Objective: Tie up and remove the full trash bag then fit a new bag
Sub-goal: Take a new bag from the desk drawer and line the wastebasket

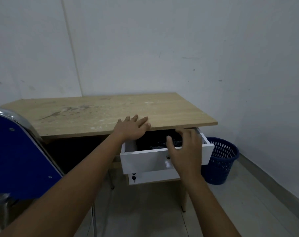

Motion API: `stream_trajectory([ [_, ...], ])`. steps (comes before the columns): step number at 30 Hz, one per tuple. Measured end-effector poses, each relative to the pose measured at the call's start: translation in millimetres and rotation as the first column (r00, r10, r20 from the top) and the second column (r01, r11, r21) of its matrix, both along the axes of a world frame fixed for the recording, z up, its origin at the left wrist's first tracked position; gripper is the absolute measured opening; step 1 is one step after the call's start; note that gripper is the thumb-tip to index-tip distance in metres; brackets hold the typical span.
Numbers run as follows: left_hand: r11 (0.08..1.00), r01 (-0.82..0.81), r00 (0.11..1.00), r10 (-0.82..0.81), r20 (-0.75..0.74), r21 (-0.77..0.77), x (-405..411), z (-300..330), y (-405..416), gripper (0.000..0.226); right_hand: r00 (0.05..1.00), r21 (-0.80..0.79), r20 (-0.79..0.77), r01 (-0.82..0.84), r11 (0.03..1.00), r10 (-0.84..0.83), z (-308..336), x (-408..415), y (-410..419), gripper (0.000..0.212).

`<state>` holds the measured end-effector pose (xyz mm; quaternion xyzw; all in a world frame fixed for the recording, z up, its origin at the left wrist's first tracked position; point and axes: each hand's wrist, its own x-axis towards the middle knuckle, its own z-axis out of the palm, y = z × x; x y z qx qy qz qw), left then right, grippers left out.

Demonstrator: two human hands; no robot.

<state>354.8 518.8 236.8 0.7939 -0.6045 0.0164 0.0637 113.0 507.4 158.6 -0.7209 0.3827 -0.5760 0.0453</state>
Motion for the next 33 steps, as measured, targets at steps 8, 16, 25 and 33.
stream_trajectory([
  [8,0.981,0.191,0.981,-0.191,-0.031,-0.013,45.4,11.1,23.7,0.06,0.814,0.602,-0.519,0.129,0.788,0.263,59.0,15.2,-28.6,0.067],
  [16,0.981,0.19,0.981,-0.191,-0.031,-0.05,43.7,7.5,25.4,0.058,0.873,0.631,-0.436,0.122,0.766,0.22,60.5,17.0,-29.6,0.032],
  [25,0.983,0.176,0.983,-0.179,-0.038,-0.055,44.8,6.2,23.7,0.058,0.902,0.556,0.131,-0.411,0.723,0.412,54.5,-12.3,-19.2,0.015],
  [33,0.983,0.175,0.983,-0.178,-0.038,-0.06,45.8,4.9,22.3,0.06,0.713,0.409,0.551,-0.683,0.605,0.433,46.6,-13.2,-10.2,0.032],
])
